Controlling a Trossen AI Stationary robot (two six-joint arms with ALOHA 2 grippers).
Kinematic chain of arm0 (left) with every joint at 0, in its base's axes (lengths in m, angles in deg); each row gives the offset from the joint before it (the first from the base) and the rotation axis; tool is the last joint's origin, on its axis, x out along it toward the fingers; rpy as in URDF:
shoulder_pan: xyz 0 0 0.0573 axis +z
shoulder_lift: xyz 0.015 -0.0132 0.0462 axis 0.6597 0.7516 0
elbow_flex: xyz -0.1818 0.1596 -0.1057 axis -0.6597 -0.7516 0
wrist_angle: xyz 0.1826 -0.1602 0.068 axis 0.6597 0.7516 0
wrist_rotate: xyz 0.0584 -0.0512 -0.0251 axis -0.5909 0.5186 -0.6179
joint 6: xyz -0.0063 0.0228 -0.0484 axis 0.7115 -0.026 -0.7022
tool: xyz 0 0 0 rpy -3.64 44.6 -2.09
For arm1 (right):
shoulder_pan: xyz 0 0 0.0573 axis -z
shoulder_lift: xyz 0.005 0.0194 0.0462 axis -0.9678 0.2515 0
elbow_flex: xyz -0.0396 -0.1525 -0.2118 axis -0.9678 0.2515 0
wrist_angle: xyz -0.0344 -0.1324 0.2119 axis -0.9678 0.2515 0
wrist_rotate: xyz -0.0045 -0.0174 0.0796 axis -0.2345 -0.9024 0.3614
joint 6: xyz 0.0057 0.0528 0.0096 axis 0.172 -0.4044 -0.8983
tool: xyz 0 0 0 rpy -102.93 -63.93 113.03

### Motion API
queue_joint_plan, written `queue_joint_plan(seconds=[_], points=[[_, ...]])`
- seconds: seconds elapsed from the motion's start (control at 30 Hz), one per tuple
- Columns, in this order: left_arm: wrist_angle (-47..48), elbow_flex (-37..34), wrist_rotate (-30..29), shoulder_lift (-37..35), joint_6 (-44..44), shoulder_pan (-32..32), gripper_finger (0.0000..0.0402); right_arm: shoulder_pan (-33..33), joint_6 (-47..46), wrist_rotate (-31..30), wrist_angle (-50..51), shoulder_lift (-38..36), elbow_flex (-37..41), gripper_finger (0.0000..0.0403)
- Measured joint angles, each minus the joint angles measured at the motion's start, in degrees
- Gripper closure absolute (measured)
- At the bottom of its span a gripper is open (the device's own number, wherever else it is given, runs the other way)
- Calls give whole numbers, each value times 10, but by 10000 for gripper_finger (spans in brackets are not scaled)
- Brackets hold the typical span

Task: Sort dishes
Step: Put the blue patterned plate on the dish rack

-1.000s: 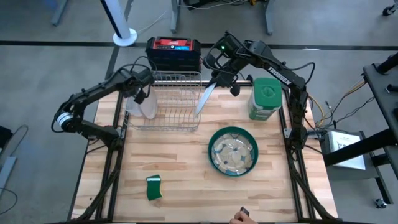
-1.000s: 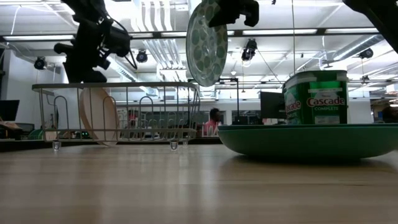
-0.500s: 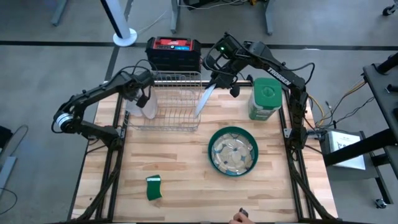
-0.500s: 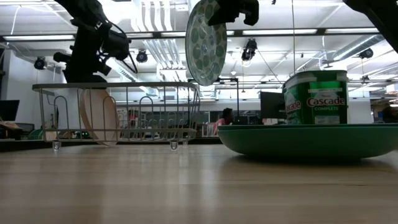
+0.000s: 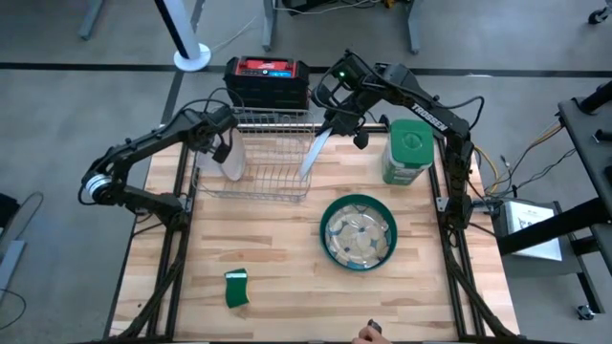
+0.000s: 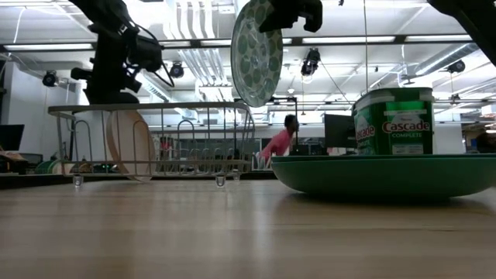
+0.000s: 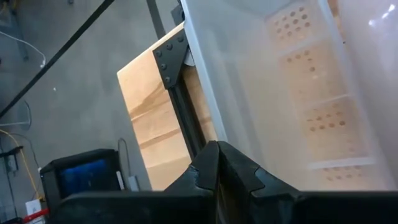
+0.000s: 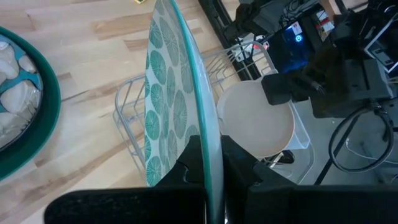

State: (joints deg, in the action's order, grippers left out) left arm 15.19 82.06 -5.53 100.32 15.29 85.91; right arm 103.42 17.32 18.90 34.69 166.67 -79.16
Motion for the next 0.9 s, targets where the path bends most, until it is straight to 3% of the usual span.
queue_joint_plan(seconds=[0.37, 0.6, 0.73, 0.9], points=[[44, 3, 23, -5, -40, -49, 401, 0, 0, 0, 0, 0, 0, 398], [40, 34, 72, -3, -45, -96, 401, 0, 0, 0, 2, 0, 0, 398], [41, 48, 71, -3, -45, -100, 401, 0, 8, 0, -2, 0, 0, 398], [51, 54, 60, -8, -39, -105, 401, 0, 104, -1, -19, 0, 0, 398]])
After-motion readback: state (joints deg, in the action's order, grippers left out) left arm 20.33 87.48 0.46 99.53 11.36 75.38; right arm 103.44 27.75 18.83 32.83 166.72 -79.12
